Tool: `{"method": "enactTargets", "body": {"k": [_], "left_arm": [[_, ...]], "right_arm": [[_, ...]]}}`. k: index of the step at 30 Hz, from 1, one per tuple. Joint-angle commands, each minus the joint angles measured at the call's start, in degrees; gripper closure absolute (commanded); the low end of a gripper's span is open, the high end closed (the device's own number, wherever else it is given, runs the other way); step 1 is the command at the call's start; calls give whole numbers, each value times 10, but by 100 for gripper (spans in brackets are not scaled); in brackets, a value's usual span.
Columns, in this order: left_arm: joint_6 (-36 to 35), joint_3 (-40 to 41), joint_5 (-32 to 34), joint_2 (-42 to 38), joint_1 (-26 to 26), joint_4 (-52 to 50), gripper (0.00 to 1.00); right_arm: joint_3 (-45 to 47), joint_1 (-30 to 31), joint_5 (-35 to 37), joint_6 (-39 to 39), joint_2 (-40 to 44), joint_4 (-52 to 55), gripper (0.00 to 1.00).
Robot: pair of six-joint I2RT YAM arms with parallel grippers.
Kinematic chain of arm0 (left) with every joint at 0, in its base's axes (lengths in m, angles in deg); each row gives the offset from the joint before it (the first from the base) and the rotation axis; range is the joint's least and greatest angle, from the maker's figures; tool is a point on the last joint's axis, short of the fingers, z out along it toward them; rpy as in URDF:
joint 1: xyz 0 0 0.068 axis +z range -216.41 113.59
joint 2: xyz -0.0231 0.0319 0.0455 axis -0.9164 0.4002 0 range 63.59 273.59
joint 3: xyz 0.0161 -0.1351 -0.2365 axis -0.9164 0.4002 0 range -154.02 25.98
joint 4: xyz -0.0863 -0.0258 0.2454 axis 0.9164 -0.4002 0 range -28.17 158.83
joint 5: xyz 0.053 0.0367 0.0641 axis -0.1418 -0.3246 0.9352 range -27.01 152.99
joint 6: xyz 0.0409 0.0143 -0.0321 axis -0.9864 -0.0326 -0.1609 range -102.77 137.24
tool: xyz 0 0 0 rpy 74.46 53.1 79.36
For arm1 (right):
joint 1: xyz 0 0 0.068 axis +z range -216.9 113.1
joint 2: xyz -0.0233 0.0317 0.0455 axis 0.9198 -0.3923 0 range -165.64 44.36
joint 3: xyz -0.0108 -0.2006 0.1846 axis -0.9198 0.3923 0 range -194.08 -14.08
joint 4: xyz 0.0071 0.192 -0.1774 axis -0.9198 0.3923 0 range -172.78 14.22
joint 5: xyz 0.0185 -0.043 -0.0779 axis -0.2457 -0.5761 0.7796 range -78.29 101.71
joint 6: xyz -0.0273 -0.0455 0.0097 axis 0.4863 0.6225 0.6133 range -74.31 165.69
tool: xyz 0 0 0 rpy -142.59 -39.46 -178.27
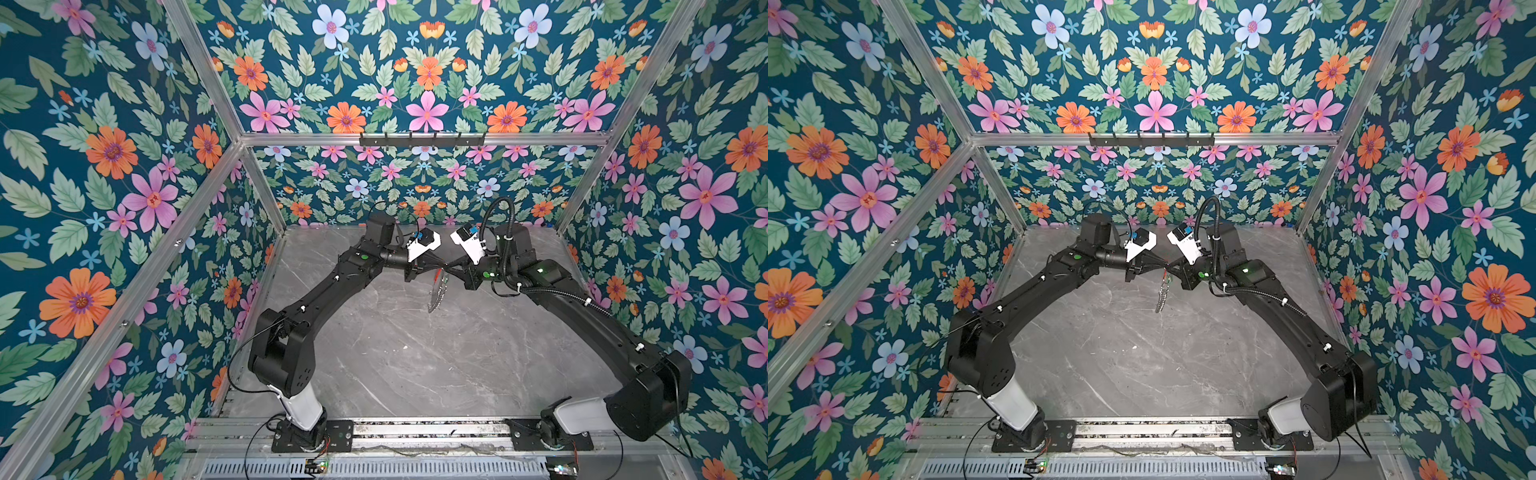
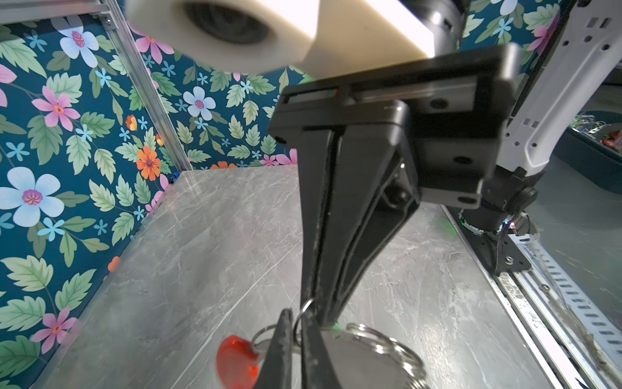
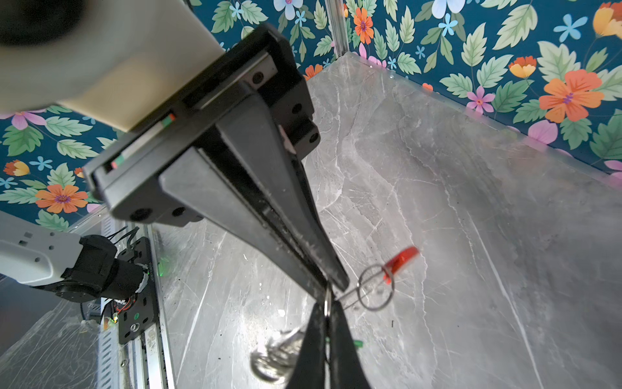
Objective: Attach keys to a key ring
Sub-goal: Insert the key into the keyring.
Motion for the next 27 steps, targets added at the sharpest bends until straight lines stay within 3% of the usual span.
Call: {"method": "enactTargets", "body": {"k": [1, 7, 8, 11, 15, 17, 21, 27], "left_arm": [[-11, -6, -22, 2, -3, -14, 100], [2, 23, -42, -18, -9, 19, 100], [41, 47, -34, -29, -9, 74, 100], [185, 122, 26, -55, -5, 280, 100], [322, 137, 51, -47, -2, 401, 100], [392, 140, 46, -38, -2, 465, 100], [519, 177, 52, -30, -2, 660, 100], [625, 183, 52, -4, -2, 797, 100]], "right_arm": [[-7, 3, -19, -1, -3, -19, 100], [-4, 3, 14, -18, 3, -27, 100], [-2, 3, 27, -23, 7, -31, 95], [20, 2, 82, -46, 32, -59, 60], [72, 0, 128, -67, 83, -125, 43], [89, -11, 114, -90, 101, -146, 42], [116, -69, -7, -197, 111, -216, 49], [130, -94, -130, -284, 103, -318, 58]]}}
